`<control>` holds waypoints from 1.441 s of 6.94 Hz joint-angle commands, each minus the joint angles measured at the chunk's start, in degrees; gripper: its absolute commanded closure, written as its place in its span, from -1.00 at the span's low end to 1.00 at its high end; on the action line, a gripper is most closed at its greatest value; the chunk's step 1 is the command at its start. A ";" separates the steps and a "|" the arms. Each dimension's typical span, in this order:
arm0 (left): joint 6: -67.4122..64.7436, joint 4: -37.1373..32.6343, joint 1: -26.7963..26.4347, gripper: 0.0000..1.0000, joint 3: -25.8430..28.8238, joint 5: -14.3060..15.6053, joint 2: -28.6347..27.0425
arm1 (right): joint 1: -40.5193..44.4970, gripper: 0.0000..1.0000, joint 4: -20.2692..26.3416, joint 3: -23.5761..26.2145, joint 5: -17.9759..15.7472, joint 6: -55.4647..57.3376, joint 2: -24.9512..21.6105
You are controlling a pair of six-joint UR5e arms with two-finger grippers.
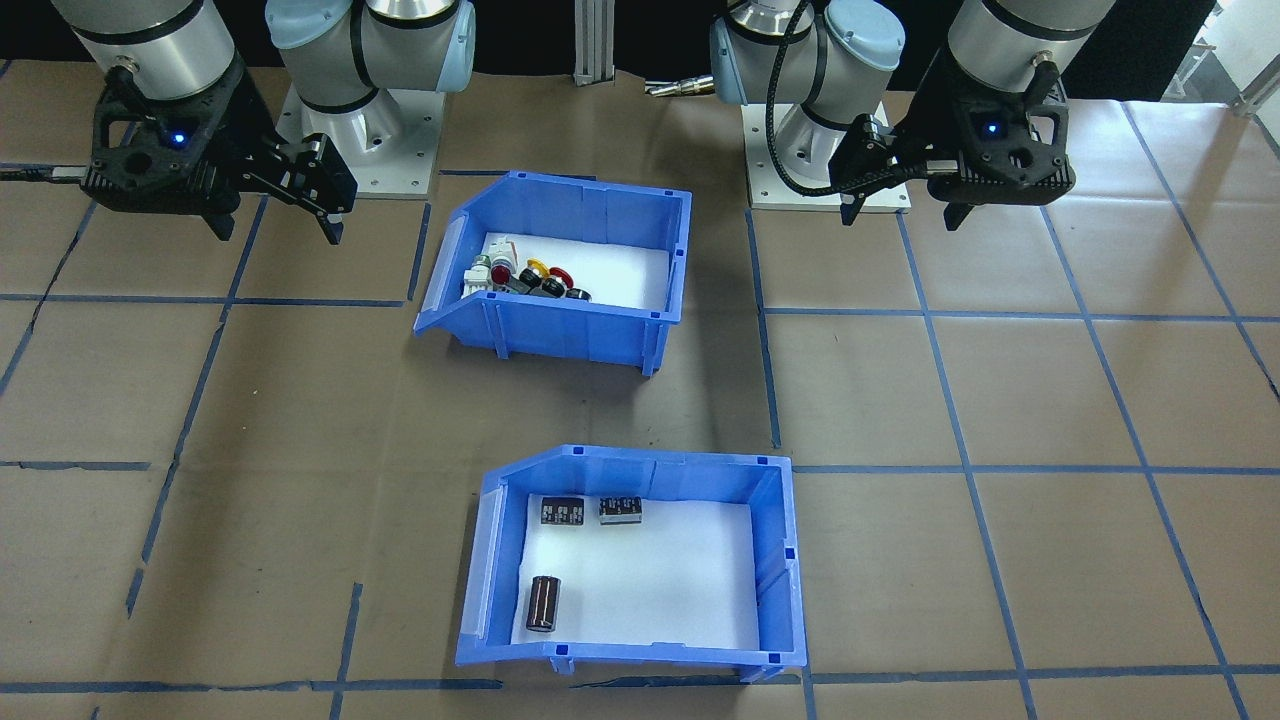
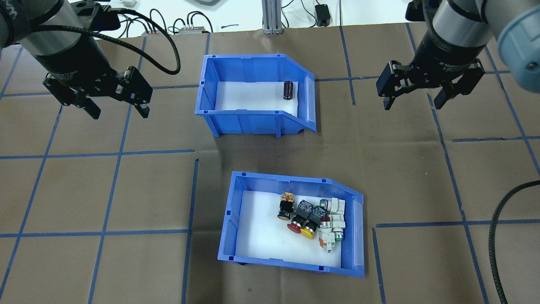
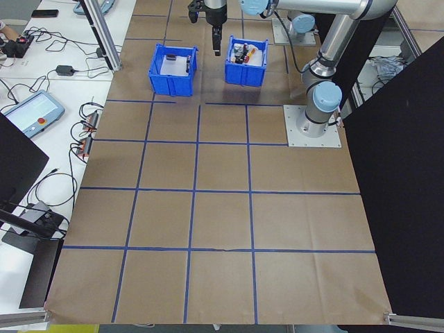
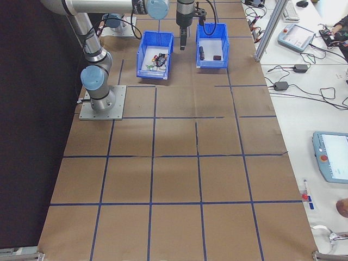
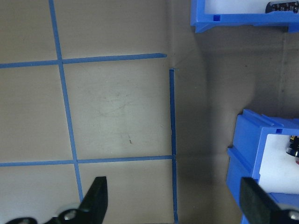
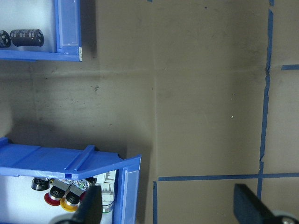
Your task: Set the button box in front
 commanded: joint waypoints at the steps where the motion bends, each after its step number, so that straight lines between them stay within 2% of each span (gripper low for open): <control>1: -15.87 -0.60 -0.21 -1.00 -0.46 -0.18 0.81 | 0.00 -1.00 -3.00 -0.49 -0.27 -6.51 2.44; 2: -21.37 -0.69 -0.30 -1.00 -1.77 -0.18 2.03 | 0.00 -1.00 -3.28 -1.10 -0.09 -6.81 3.41; 4: -29.45 -2.71 -0.39 -1.00 -7.73 -2.28 6.67 | 0.09 -1.00 -3.20 -5.04 0.17 -16.16 6.57; 6: -41.67 -2.80 -0.39 -1.00 -13.70 -2.20 12.56 | 1.13 -1.00 -3.11 -8.65 0.43 -35.43 7.99; 7: -46.08 -2.80 -0.39 -1.00 -17.57 -2.55 15.89 | 2.88 -1.00 -3.37 -9.36 0.35 -40.51 9.99; 8: -53.35 -2.62 -0.39 -1.00 -21.17 -2.81 18.80 | 5.25 -1.00 -3.72 -12.68 0.35 -40.73 13.49; 10: -63.98 -2.36 -0.39 -0.98 -28.65 -7.01 24.60 | 12.35 -1.00 -3.46 -22.85 -0.17 -44.83 23.24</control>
